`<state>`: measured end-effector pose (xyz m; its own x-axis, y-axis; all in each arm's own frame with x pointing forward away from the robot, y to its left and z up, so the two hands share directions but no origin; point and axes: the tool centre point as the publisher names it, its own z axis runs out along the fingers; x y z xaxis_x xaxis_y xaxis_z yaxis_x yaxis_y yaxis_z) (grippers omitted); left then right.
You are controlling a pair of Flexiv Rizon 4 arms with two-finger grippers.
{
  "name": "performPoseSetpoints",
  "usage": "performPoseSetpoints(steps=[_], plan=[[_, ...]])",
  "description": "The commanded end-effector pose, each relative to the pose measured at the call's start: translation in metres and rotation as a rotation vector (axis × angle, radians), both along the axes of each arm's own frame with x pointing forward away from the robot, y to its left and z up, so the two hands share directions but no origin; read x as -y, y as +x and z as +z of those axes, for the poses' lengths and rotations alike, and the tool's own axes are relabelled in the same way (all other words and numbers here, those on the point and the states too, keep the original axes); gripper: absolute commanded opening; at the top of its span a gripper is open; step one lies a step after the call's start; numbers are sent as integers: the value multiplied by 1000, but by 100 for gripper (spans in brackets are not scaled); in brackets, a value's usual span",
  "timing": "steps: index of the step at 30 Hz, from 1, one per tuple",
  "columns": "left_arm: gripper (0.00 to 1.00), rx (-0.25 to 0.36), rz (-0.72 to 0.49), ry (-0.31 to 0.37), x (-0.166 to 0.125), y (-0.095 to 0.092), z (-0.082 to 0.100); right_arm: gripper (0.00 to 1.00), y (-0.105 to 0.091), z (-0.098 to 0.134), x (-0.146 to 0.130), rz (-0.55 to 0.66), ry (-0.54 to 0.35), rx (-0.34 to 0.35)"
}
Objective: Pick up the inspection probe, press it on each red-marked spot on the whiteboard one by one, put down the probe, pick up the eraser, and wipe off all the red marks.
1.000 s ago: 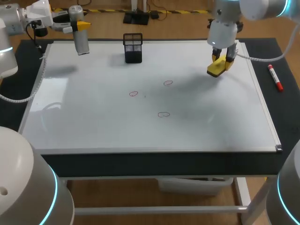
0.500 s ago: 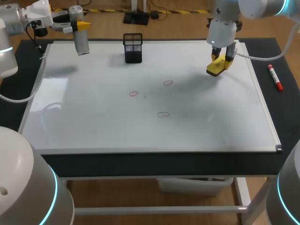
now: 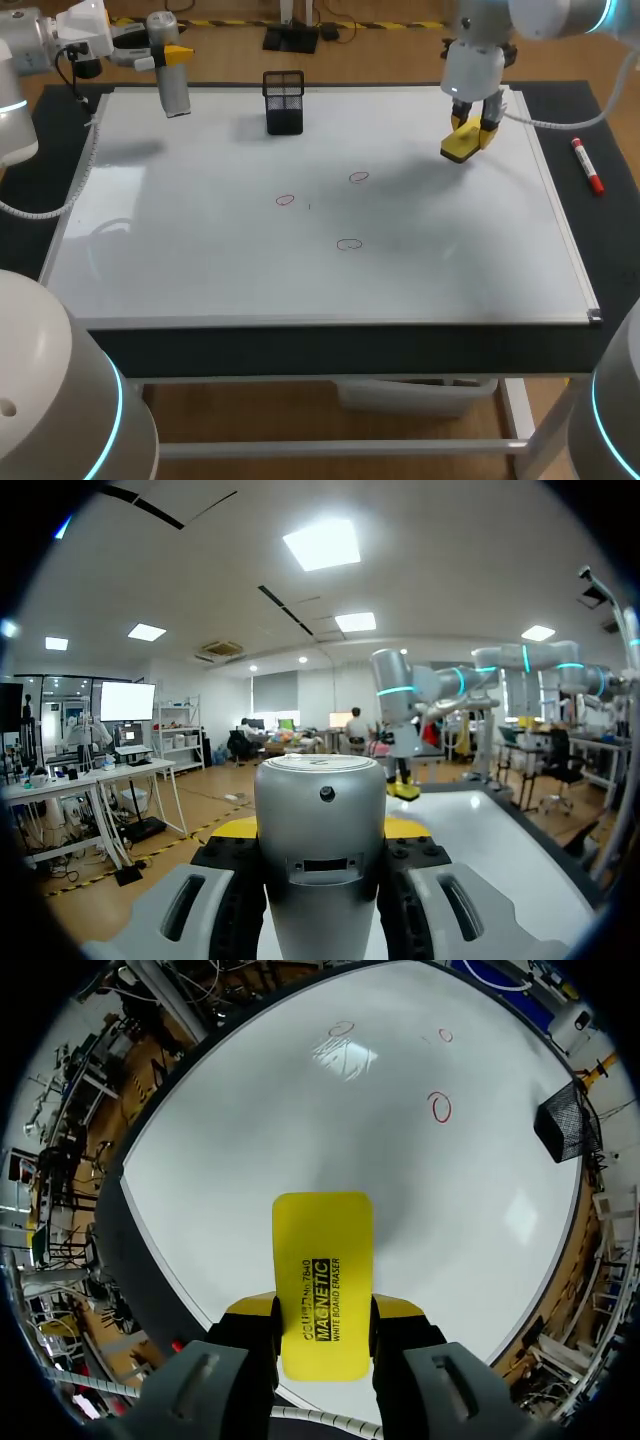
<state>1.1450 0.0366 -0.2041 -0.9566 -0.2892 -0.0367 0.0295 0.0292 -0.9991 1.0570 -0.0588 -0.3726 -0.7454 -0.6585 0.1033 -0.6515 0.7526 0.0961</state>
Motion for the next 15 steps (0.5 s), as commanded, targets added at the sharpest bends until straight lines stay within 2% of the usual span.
performPoseSetpoints(steps=[1, 9, 15], plan=[[0, 1, 4, 2, 1, -2, 2, 0, 1, 2, 0, 2, -4, -3], [0, 9, -33, -8, 9, -16, 3, 0, 1, 2, 0, 2, -4, -3], [0, -4, -81, -37, 27, -39, 6, 0, 1, 2, 0, 2, -4, -3]])
